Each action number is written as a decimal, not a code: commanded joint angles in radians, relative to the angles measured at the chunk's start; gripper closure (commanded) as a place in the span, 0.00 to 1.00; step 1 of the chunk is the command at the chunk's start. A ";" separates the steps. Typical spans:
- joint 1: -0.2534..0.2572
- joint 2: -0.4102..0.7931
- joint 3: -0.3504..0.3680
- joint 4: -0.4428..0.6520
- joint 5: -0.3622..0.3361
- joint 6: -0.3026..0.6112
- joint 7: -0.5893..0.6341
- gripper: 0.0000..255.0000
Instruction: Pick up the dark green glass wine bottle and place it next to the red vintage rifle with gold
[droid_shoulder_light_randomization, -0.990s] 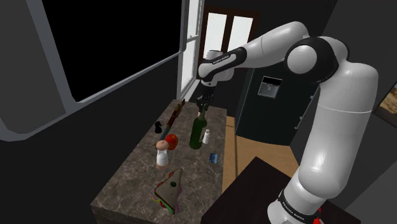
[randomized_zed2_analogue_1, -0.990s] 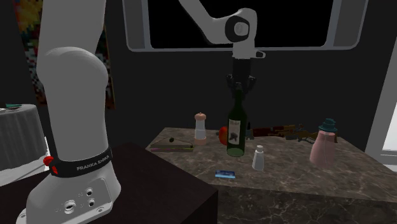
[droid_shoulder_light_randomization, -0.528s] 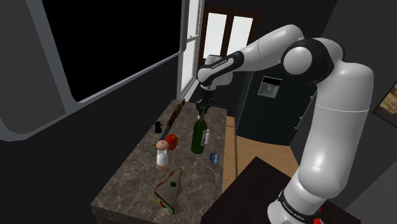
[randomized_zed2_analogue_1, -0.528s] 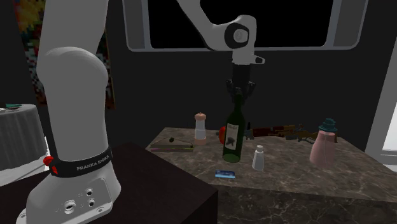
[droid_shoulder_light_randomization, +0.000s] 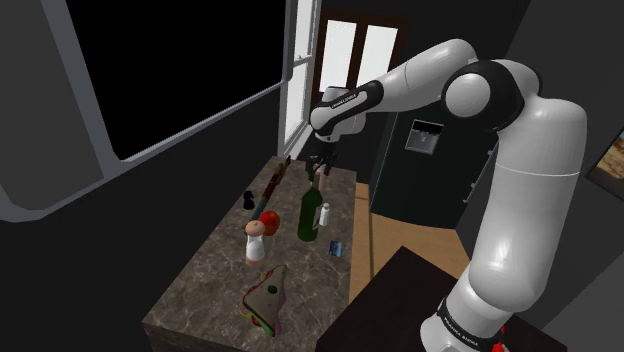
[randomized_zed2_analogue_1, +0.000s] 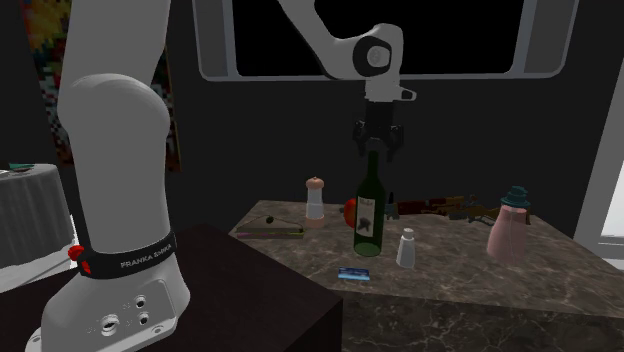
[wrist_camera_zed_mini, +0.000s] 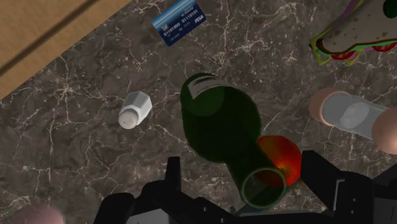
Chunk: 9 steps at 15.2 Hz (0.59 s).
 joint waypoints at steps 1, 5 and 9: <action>0.000 0.000 0.000 0.000 0.000 0.000 0.000 0.00; 0.000 -0.048 -0.005 0.041 -0.013 -0.088 0.008 0.00; -0.001 -0.059 -0.006 0.054 -0.015 -0.112 0.010 0.00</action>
